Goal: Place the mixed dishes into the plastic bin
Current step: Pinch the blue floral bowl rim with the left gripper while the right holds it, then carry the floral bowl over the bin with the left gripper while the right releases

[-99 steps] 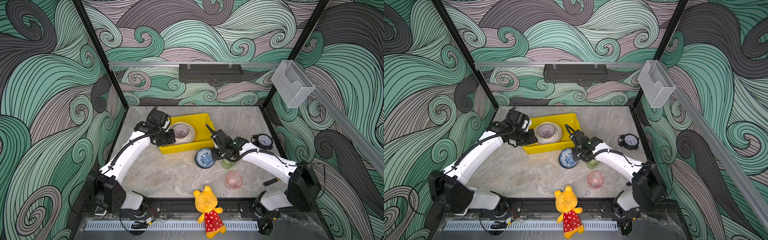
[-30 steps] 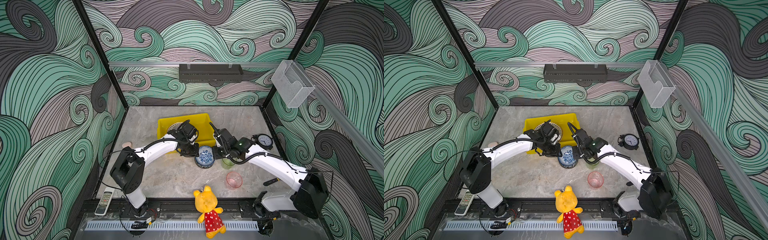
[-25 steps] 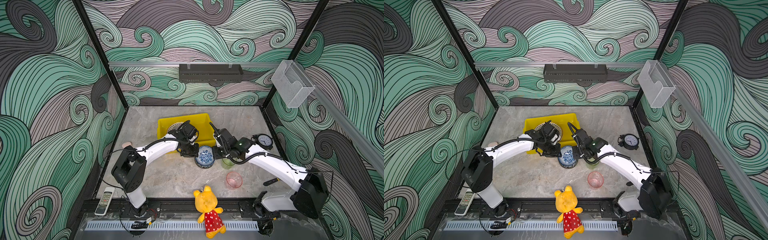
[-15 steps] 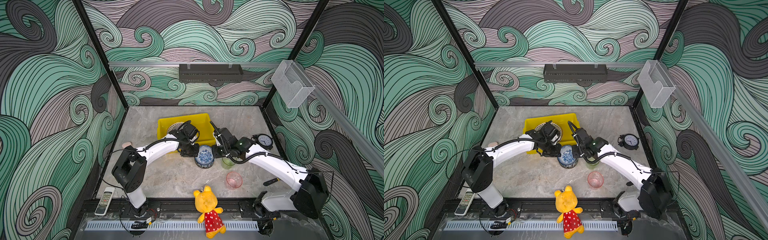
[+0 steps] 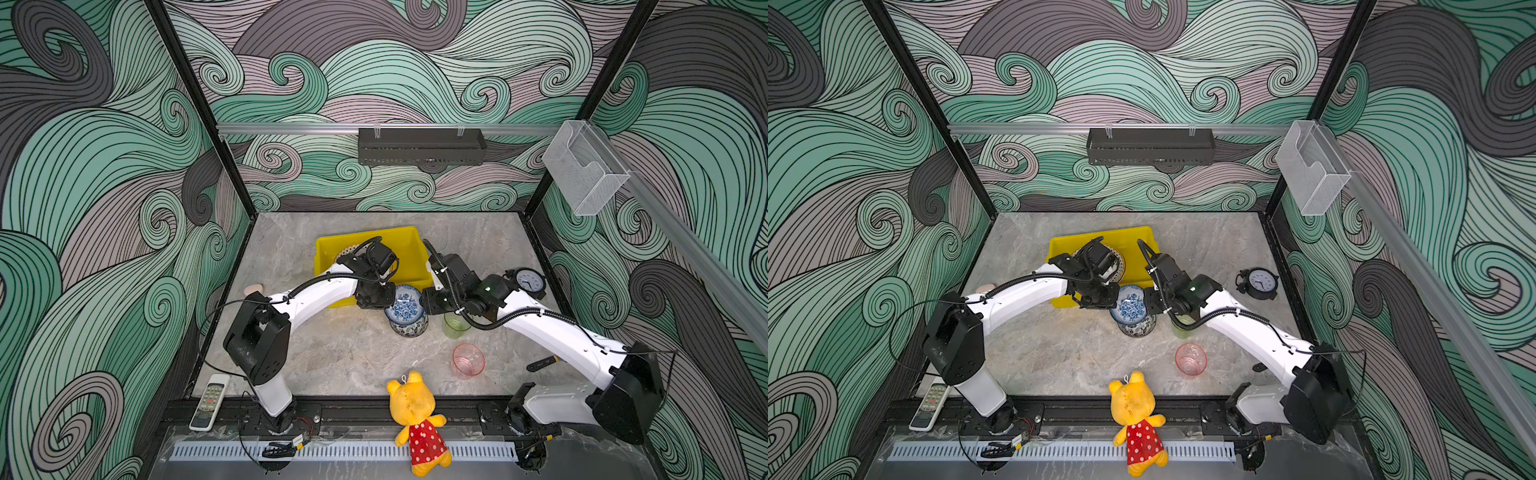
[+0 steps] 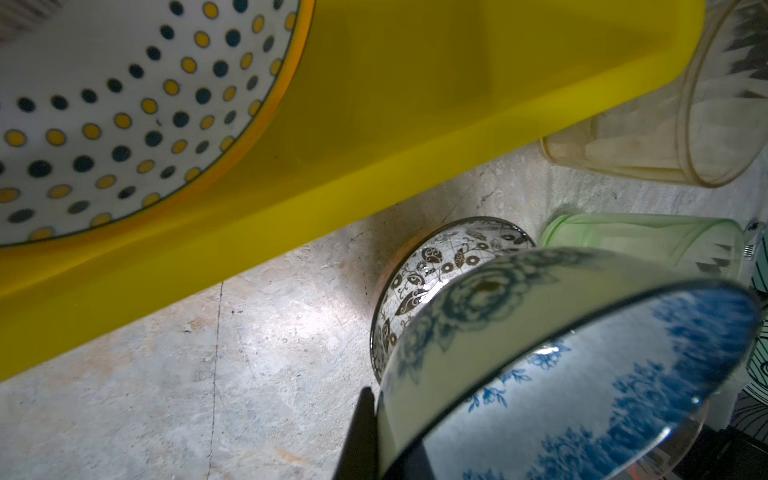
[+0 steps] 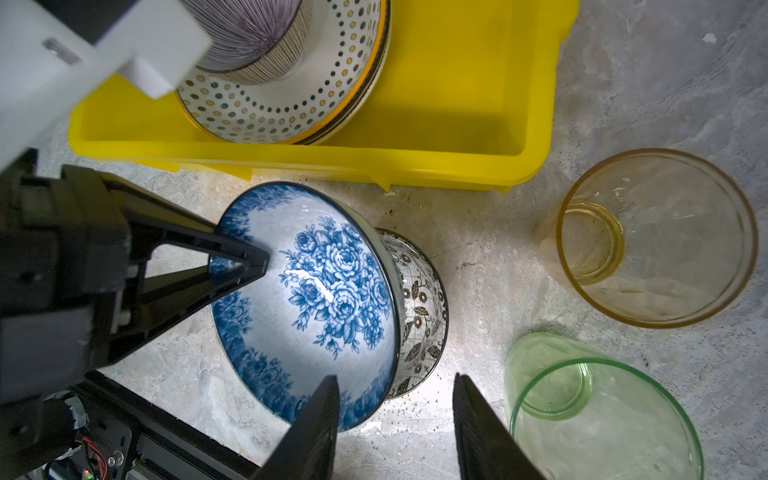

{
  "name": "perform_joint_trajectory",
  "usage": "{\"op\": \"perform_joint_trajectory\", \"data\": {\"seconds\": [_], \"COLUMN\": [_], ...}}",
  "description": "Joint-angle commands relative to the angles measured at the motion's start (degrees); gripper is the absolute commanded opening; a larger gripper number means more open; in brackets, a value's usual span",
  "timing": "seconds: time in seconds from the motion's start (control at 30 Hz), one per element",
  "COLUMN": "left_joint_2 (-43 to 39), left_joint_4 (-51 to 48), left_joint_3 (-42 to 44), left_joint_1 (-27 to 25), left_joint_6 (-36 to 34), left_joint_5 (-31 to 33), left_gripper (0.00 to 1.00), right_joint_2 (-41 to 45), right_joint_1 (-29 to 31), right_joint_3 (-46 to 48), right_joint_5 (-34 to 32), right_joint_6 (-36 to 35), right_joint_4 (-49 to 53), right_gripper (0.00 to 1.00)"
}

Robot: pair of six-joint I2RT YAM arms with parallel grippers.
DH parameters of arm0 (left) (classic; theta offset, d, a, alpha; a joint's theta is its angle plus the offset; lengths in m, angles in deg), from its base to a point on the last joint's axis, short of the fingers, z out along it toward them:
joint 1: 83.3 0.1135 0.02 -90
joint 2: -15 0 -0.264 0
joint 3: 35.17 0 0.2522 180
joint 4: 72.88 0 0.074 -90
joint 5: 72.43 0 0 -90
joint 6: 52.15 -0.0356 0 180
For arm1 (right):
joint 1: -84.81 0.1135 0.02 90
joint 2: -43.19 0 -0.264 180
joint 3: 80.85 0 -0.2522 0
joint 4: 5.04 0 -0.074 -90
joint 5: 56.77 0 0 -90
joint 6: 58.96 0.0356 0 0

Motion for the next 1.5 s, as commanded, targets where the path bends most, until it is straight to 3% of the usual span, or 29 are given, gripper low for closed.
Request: {"op": "perform_joint_trajectory", "data": {"seconds": [0.0, 0.5, 1.47], "left_joint_2": [-1.55, -3.29, -5.26], "left_joint_4": [-3.5, -9.69, -15.5], "left_joint_3": [-3.65, -7.73, -11.8], "left_joint_1": [0.0, 2.4, 12.36], "left_joint_6": [-0.75, -1.59, -3.61], "left_joint_5": [2.75, 5.81, 6.08], "left_gripper": [0.0, 0.0, 0.0], "right_joint_2": [1.67, 3.45, 1.68], "right_joint_1": [-0.09, -0.04, -0.1], "right_joint_3": [0.12, 0.59, -0.13], "right_joint_5": [-1.77, -3.59, -5.03], "right_joint_6": [-0.31, -0.87, -3.37], "right_joint_4": [-0.56, -0.69, -3.26], "right_gripper": [0.49, 0.51, 0.56]}}
